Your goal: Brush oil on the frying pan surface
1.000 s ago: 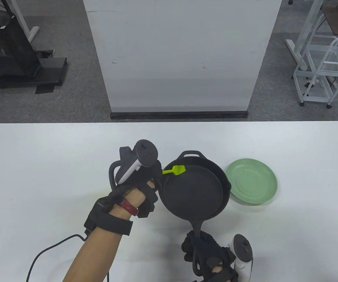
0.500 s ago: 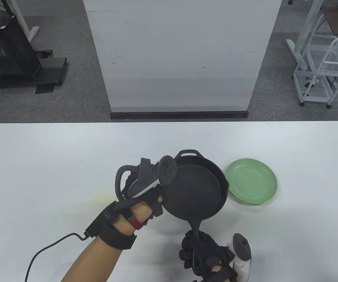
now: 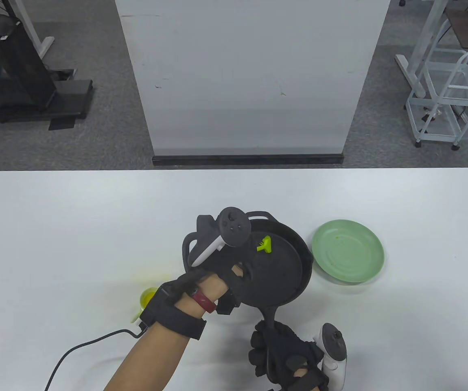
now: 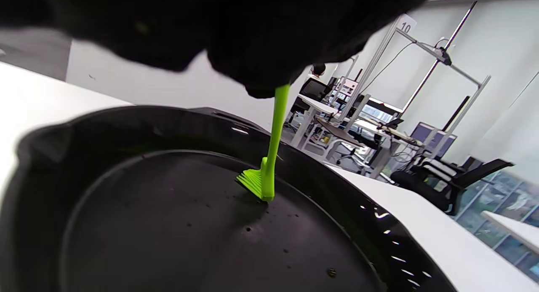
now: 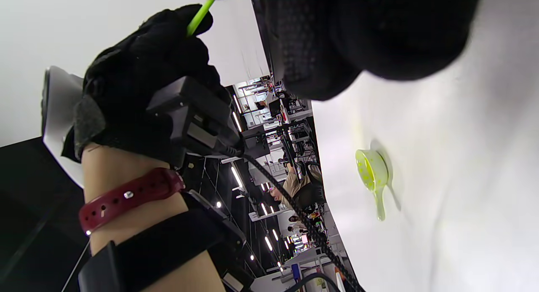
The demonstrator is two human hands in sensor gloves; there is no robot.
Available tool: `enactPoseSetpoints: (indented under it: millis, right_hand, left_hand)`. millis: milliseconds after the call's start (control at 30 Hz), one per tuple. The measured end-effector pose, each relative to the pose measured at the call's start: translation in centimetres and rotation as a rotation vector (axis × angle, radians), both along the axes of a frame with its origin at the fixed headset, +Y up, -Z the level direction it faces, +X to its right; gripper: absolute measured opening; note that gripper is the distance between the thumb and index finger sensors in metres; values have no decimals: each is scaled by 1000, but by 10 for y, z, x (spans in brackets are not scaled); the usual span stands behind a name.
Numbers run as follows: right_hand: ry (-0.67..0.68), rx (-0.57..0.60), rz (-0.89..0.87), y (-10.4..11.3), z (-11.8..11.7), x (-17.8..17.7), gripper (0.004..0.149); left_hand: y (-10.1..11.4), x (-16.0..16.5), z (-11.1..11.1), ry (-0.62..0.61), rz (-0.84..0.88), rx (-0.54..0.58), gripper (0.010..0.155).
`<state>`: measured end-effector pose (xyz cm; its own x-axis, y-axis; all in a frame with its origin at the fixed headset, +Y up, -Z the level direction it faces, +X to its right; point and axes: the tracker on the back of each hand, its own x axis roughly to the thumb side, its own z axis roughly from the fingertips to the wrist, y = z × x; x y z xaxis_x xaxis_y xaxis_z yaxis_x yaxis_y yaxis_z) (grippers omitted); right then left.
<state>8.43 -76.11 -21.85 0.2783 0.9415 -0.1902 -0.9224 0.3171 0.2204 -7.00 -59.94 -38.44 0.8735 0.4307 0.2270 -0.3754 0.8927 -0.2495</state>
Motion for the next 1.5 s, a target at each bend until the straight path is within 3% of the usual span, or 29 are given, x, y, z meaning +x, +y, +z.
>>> enactPoseSetpoints:
  millis: [200, 367, 533, 867, 1267, 1500]
  right_hand:
    - [-1, 3, -2, 0, 0, 0, 57]
    - [-1, 9, 0, 0, 0, 1, 57]
    - [-8, 5, -5, -1, 0, 2, 57]
    - [-19, 8, 2, -1, 1, 2, 57]
    - [-43, -10, -18, -3, 2, 4, 57]
    - [-23, -13, -11, -5, 1, 2, 56]
  left_hand:
    - [-14, -3, -10, -15, 161, -93, 47]
    - [-10, -10, -15, -13, 296, -139, 47]
    - [-15, -21, -19, 31, 108, -147, 46]
    - [-7, -54, -20, 90, 8, -119, 43]
    - [14, -70, -6, 131, -218, 24, 43]
    - [37, -49, 20, 98, -366, 184, 44]
